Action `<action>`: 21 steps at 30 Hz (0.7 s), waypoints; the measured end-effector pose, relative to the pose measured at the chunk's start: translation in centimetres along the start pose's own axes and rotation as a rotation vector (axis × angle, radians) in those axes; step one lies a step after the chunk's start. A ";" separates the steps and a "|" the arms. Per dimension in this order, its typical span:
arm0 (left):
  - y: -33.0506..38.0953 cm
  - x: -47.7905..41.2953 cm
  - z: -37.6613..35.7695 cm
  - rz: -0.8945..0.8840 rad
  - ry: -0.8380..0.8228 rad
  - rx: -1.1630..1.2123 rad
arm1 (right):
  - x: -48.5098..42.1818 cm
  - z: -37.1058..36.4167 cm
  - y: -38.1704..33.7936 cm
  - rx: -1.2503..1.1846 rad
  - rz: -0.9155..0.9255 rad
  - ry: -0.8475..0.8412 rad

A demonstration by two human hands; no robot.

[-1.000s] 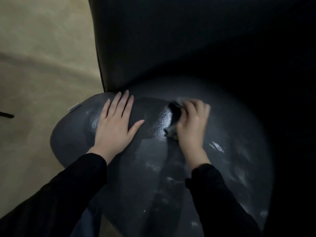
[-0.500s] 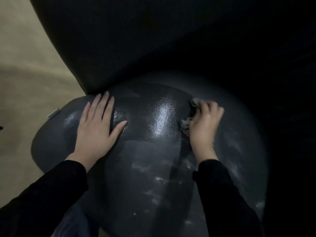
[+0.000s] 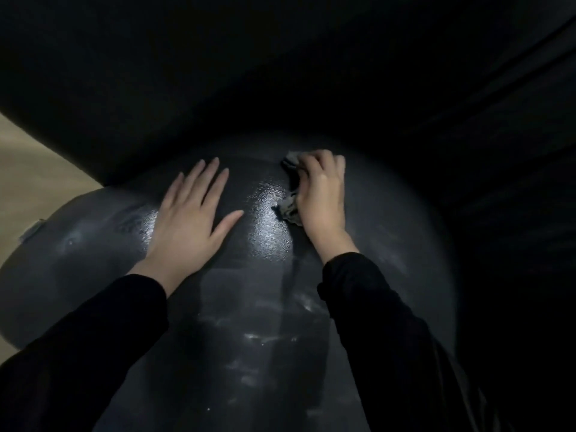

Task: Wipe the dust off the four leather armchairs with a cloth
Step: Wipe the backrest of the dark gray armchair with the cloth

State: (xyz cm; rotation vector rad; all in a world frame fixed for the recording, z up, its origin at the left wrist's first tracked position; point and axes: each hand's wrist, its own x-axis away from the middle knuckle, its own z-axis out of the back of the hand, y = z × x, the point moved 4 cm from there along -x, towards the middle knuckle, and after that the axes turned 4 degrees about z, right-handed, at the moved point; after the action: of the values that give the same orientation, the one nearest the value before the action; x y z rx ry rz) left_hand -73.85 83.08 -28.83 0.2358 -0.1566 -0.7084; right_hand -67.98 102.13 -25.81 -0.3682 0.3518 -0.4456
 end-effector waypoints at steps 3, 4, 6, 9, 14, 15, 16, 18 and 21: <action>0.0 0.1 -0.1 0.000 0.007 -0.016 | 2.3 2.1 4.2 0.060 -0.165 0.110; 0.0 0.1 -0.1 -0.002 0.010 -0.019 | 3.5 3.1 5.6 0.076 -0.224 0.149; 0.0 0.2 -0.1 0.000 0.015 -0.013 | 5.7 4.7 7.6 0.087 -0.341 0.195; 0.0 0.2 -0.1 0.003 0.010 -0.007 | 7.0 5.8 8.3 0.088 -0.436 0.208; -0.1 0.1 0.0 0.001 0.001 0.002 | 2.0 5.6 4.8 -0.015 -0.244 0.219; -0.2 0.1 0.0 -0.001 0.003 0.012 | 0.6 5.1 3.7 -0.029 -0.153 0.181; -0.3 0.1 0.1 -0.001 0.000 0.026 | -0.4 4.3 2.5 -0.039 -0.066 0.127; -0.3 0.0 0.1 -0.002 -0.007 0.061 | -0.9 2.5 0.7 -0.049 0.064 0.001; -0.7 0.1 0.3 -0.011 -0.025 0.126 | 1.6 1.0 -0.8 -0.055 0.136 -0.101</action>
State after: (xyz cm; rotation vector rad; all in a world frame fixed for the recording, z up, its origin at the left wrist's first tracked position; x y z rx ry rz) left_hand -74.31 82.49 -28.69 0.3485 -0.2243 -0.7132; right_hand -66.44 100.98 -25.02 -0.4161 0.2893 -0.2834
